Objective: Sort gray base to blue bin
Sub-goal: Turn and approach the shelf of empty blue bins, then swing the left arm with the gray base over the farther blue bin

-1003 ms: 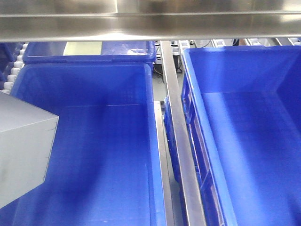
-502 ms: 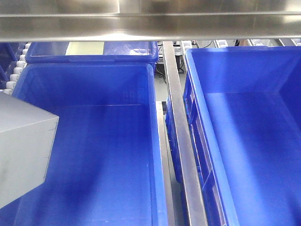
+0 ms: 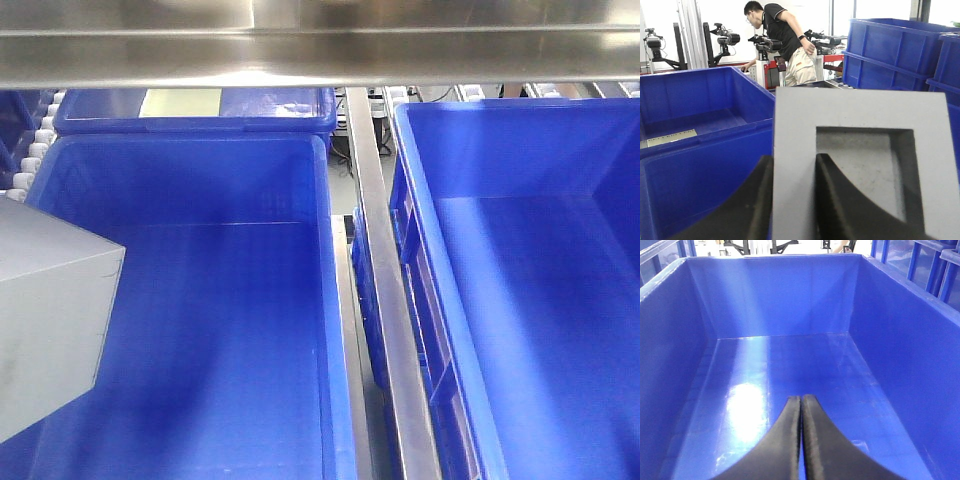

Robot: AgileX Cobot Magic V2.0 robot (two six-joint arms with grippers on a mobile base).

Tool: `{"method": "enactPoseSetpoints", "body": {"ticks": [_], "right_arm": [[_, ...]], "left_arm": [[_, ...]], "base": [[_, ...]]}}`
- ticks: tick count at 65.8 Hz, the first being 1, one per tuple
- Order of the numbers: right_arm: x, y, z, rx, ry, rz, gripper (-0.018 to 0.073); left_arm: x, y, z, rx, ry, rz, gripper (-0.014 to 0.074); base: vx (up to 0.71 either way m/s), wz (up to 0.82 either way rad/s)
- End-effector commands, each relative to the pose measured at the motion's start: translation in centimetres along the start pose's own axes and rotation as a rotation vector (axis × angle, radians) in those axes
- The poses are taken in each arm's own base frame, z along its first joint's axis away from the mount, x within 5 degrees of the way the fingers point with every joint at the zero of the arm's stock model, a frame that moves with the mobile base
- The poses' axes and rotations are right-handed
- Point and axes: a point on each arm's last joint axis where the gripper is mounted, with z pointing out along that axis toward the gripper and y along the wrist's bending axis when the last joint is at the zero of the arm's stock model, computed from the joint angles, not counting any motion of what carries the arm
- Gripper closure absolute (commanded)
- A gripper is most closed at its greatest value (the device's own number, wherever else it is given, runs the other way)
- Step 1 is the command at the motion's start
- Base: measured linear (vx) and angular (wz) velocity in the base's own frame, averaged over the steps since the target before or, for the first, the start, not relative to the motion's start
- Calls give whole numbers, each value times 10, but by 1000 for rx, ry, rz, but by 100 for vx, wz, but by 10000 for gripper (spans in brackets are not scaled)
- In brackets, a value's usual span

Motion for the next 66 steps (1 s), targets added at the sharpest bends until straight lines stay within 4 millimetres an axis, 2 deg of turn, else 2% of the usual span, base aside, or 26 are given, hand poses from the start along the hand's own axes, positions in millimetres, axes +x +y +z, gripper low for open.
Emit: {"method": "enactPoseSetpoints", "body": {"ticks": [1, 34, 43, 51, 66], "right_arm": [[-2, 0, 0, 3, -32, -14, 564], [-2, 0, 0, 3, -32, -14, 564], [-2, 0, 0, 3, -32, -14, 564], [-2, 0, 0, 3, -32, -14, 564], [-2, 0, 0, 3, -32, -14, 564]], "left_arm": [[-18, 0, -2, -1, -128, -24, 603], [-22, 0, 0, -2, -161, -29, 603], [-22, 0, 20, 5, -103, -14, 603], [-23, -2, 47, 37, -26, -58, 603], [-29, -6, 96, 97, 69, -35, 603]], "base": [[0, 0], [0, 0], [0, 0], [0, 0], [0, 0]]}}
